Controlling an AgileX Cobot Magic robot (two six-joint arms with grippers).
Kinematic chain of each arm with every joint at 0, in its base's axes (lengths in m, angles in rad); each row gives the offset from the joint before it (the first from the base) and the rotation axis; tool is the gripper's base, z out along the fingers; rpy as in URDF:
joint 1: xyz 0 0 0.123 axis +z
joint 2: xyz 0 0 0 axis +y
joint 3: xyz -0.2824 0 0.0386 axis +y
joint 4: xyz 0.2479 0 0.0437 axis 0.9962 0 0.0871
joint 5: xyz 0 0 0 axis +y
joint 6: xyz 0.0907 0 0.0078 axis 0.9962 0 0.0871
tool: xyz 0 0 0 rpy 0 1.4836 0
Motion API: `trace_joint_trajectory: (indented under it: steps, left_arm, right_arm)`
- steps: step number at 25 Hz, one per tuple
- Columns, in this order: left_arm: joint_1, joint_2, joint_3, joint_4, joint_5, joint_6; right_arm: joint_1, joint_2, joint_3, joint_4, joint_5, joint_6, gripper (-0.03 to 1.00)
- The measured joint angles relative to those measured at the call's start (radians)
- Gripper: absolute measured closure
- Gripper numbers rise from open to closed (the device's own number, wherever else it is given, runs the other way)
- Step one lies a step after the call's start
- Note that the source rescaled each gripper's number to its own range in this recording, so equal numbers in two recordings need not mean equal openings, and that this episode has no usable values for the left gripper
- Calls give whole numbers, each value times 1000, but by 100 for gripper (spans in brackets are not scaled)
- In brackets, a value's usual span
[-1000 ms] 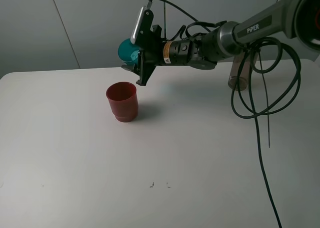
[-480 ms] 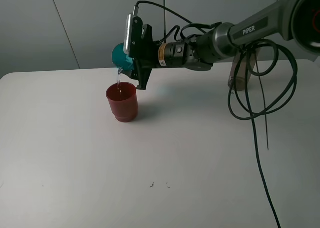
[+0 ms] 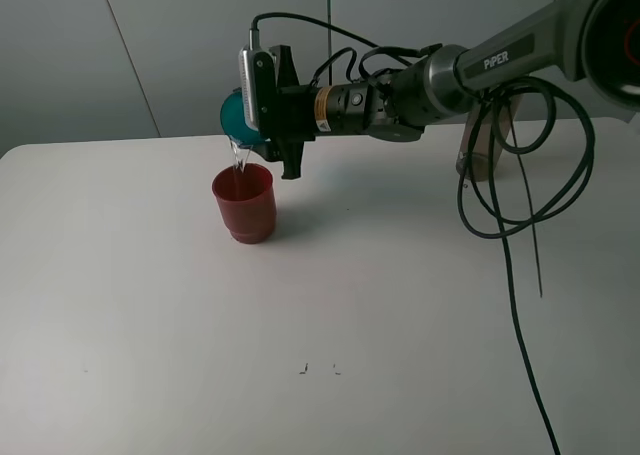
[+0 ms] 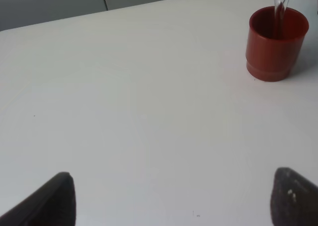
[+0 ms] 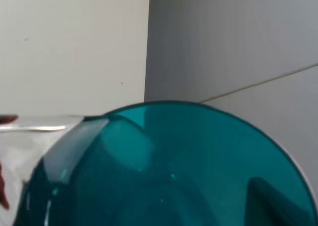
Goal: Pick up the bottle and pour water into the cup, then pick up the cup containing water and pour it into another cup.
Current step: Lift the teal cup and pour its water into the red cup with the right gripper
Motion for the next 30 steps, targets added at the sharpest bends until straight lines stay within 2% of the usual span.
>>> trace_joint_trajectory:
  steps: [14,30]
  left_arm:
    - [0,0,0,0,0,-2]
    - [0,0,0,0,0,-2]
  right_arm:
    - [0,0,0,41,-6,-208,90]
    - [0,0,0,43,-17,-435,90]
